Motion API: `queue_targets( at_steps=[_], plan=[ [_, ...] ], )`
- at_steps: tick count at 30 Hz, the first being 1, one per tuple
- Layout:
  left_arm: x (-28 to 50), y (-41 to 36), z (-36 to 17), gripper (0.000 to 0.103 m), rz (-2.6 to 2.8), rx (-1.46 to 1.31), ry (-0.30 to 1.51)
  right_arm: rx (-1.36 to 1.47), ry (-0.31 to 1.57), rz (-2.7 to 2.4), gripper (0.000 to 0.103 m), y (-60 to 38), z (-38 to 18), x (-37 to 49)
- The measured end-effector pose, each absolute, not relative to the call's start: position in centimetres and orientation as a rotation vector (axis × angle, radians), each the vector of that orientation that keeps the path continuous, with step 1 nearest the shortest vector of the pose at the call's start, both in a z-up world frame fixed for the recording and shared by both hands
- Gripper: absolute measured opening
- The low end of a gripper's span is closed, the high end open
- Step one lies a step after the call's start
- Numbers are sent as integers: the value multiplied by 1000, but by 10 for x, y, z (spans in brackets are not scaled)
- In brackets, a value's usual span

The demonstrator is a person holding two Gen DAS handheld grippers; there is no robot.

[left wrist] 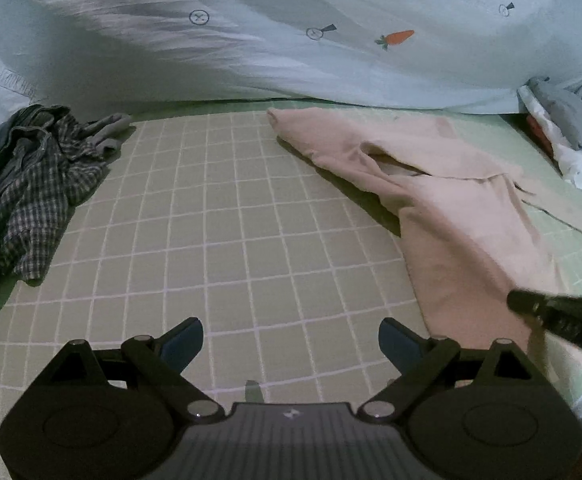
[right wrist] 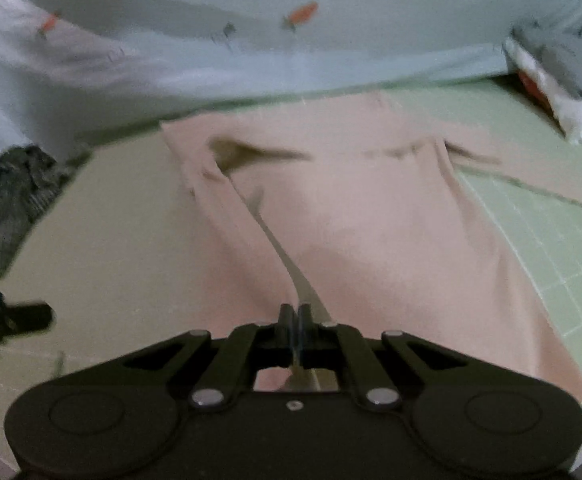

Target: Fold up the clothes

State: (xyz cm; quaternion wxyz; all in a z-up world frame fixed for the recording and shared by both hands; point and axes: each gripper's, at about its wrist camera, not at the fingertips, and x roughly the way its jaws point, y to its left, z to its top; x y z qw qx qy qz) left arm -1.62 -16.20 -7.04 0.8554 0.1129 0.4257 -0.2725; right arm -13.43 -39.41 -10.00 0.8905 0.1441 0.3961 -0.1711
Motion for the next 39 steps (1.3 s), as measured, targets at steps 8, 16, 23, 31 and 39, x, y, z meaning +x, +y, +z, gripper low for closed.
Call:
queue_targets(
  at_steps=[8,16,23,31,39],
  plan=[
    [-13,-185,-74,94,-462,193,928,180,924,-226,5,-406,-116,-120],
    [6,-220,-77,94,-339,100,954,211,865,-237,60,-474,-97,-109],
    [39,-248,-83,94,-242,14,993,237,813,-247,76,-534,-81,-99],
    [87,-284,-96,94,-200,46,1016,380,786,-488,78,-647,-89,-59],
    [128,-308,-113,94,-145,95,1051,411,817,-551,74,-712,-112,-1]
  ],
)
